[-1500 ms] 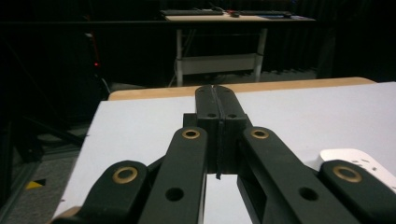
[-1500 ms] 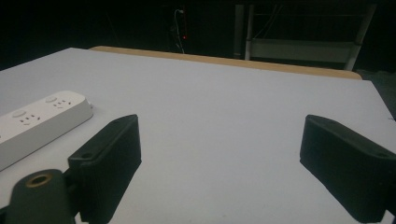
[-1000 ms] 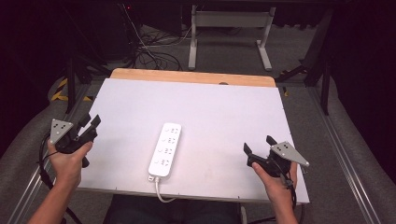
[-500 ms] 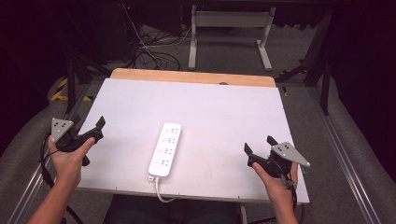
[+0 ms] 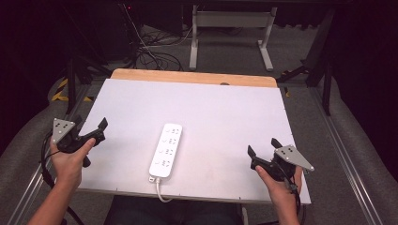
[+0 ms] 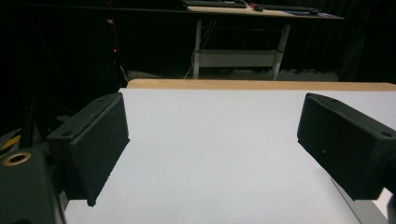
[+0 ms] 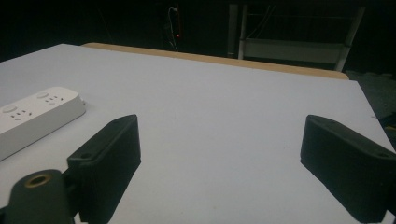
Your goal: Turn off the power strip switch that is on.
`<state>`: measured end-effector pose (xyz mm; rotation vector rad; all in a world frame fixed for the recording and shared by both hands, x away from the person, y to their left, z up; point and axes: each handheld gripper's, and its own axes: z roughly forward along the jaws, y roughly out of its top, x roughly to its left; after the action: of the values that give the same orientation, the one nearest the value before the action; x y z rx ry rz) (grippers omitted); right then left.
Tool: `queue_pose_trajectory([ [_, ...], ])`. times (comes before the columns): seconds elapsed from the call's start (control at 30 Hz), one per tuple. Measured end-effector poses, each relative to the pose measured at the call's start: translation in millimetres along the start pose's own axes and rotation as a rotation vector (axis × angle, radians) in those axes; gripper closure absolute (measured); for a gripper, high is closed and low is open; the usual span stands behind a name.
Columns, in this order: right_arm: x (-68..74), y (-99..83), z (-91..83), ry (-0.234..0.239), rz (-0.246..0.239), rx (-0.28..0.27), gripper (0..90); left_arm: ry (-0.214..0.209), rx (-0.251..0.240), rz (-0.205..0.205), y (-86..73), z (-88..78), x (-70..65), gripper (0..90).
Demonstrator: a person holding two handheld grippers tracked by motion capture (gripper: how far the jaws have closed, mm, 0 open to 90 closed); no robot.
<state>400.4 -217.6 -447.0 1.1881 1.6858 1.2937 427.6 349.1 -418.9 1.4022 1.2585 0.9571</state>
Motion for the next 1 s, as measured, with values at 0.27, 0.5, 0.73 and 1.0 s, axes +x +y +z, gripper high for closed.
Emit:
queue_pose_trajectory([
  [0.27,-0.6,-1.0,2.9,0.008,0.007,0.008,12.7,-0.005,0.022,0.004,-2.5,5.5,-0.2,9.5],
  [0.5,0.2,0.1,1.2,0.010,0.005,0.000,12.5,-0.007,0.024,0.004,-2.5,4.8,1.1,11.8],
  [0.73,-0.5,0.4,-0.1,0.006,0.005,-0.003,12.4,-0.011,0.029,0.007,-3.2,5.4,-1.2,11.4],
  [1.0,0.1,0.4,0.8,0.006,0.007,0.000,12.0,-0.021,0.037,0.004,-3.7,6.4,0.1,10.0],
])
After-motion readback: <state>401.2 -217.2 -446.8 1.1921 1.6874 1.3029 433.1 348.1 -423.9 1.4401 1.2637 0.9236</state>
